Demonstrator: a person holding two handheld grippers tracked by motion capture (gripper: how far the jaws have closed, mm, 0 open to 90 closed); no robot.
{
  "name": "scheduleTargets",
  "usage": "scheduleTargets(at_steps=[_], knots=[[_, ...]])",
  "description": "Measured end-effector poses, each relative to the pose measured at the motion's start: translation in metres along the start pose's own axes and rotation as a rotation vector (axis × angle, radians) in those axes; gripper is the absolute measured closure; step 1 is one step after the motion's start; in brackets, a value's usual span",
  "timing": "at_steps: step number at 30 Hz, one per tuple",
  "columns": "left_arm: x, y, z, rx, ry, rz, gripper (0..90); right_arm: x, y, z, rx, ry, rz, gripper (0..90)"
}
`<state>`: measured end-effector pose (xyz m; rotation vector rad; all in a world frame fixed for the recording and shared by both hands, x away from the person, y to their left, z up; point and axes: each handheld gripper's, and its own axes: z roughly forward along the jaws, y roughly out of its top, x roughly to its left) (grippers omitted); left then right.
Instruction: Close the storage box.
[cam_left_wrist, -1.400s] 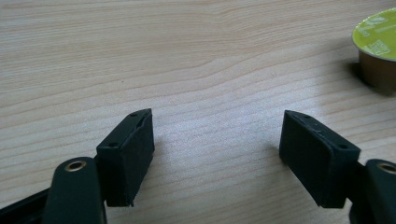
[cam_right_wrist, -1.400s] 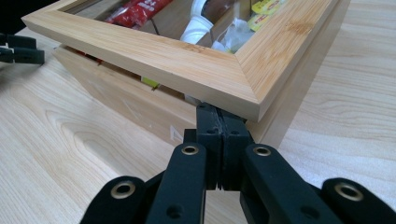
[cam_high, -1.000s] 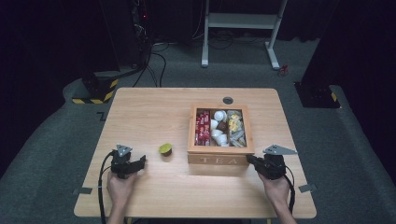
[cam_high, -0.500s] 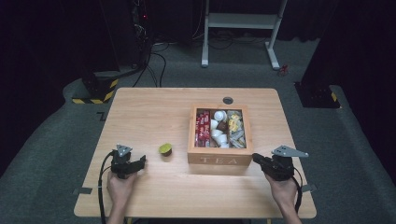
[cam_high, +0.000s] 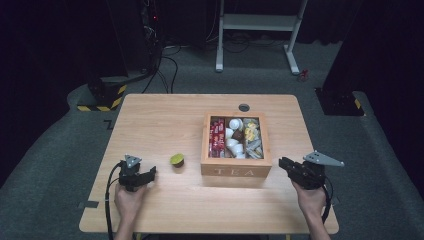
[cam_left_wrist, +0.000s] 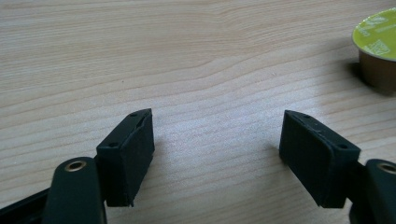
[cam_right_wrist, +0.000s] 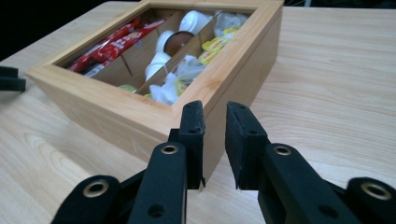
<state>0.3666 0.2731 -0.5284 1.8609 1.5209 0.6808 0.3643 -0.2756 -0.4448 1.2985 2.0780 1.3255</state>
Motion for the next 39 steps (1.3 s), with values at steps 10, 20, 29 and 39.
scheduleTargets(at_steps=[10,20,29,39], knots=[[0.0,0.0,0.0,0.0,0.0,0.0,26.9,-0.019,0.0,-0.003,-0.031,-0.037,0.05,72.5],[0.0,0.0,0.0,0.0,0.0,0.0,26.9,-0.031,-0.005,0.001,-0.042,-0.067,0.085,68.9],[0.0,0.0,0.0,0.0,-0.001,0.0,26.9,-0.04,-0.012,0.01,-0.031,-0.111,0.111,64.0],[0.0,0.0,0.0,0.001,-0.004,0.001,26.9,-0.046,-0.027,0.03,0.036,-0.196,0.109,58.5]])
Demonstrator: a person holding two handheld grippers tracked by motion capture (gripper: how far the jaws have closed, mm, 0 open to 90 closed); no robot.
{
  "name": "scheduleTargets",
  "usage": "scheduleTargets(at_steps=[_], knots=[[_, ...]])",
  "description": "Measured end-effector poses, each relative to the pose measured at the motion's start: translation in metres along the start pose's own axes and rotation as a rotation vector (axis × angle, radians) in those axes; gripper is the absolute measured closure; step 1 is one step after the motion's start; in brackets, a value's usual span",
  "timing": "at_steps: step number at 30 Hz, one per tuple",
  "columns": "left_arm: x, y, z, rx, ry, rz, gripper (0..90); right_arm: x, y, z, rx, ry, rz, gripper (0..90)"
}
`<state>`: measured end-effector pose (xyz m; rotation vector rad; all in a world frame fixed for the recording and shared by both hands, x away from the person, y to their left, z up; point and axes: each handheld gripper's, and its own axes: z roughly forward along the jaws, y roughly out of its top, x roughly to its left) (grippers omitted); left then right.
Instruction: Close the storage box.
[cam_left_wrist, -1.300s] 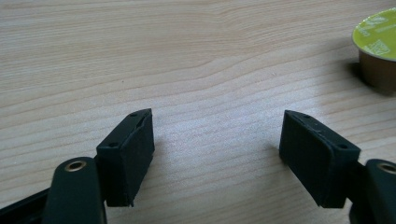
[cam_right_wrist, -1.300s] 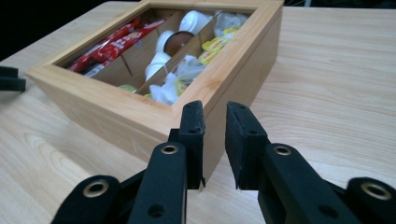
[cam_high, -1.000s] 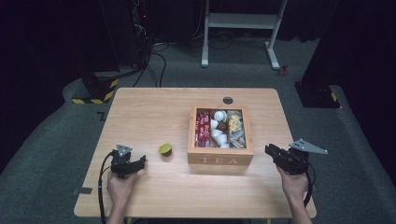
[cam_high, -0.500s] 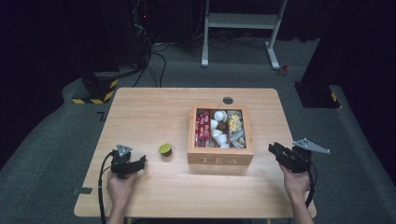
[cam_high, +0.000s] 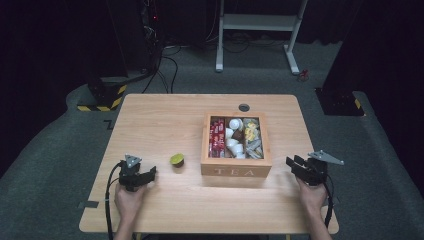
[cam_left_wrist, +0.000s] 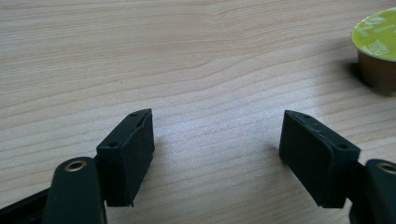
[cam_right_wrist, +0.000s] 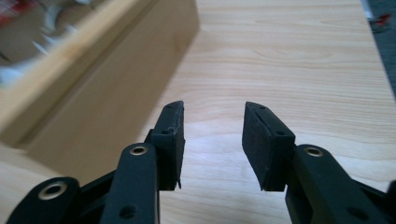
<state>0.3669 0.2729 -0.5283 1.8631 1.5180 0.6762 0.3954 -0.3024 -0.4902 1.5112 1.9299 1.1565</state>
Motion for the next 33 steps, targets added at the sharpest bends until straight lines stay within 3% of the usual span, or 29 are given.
scheduleTargets(at_steps=[6,26,33], knots=[[0.0,0.0,0.0,0.0,0.0,0.0,26.9,-0.003,-0.006,0.01,0.026,-0.039,0.007,56.2],[0.0,0.0,0.0,-0.001,-0.001,0.001,26.7,0.003,-0.014,0.035,0.109,-0.132,-0.077,50.6],[0.0,0.0,0.0,-0.001,-0.002,0.004,26.7,0.004,-0.014,0.038,0.13,-0.129,-0.081,45.6]])
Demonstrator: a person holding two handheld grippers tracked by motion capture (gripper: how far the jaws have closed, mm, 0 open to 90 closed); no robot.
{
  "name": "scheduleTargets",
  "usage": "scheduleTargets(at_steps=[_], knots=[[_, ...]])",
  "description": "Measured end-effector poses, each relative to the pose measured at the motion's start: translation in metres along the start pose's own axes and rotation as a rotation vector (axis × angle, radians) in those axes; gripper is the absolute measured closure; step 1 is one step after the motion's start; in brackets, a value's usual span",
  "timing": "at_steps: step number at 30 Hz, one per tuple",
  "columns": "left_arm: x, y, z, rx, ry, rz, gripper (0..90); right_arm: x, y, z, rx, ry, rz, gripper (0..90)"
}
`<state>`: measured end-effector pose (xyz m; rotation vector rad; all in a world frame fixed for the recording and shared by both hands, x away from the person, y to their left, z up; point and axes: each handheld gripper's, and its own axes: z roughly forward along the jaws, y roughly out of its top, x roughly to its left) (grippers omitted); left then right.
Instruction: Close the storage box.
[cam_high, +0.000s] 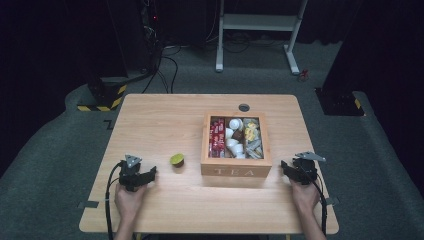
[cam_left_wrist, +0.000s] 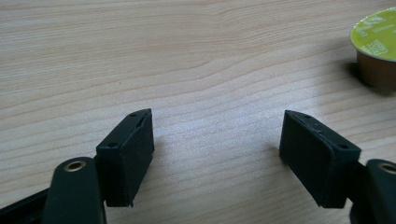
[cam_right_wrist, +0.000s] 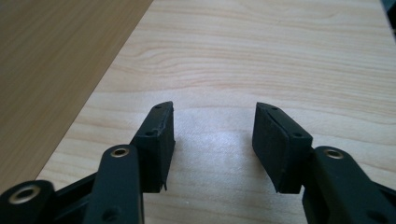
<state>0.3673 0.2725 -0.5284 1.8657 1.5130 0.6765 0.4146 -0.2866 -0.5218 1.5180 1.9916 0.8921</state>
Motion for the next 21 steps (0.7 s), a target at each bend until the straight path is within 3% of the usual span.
scheduleTargets(at_steps=[4,21], knots=[[-0.0006,-0.0006,-0.0006,0.0,-0.004,0.005,26.3,0.0031,0.0002,0.0009,0.005,-0.009,-0.03,43.1],[-0.0006,-0.0007,-0.0007,0.0,-0.004,0.004,26.3,0.0033,0.0001,0.001,0.01,-0.011,-0.025,38.9]])
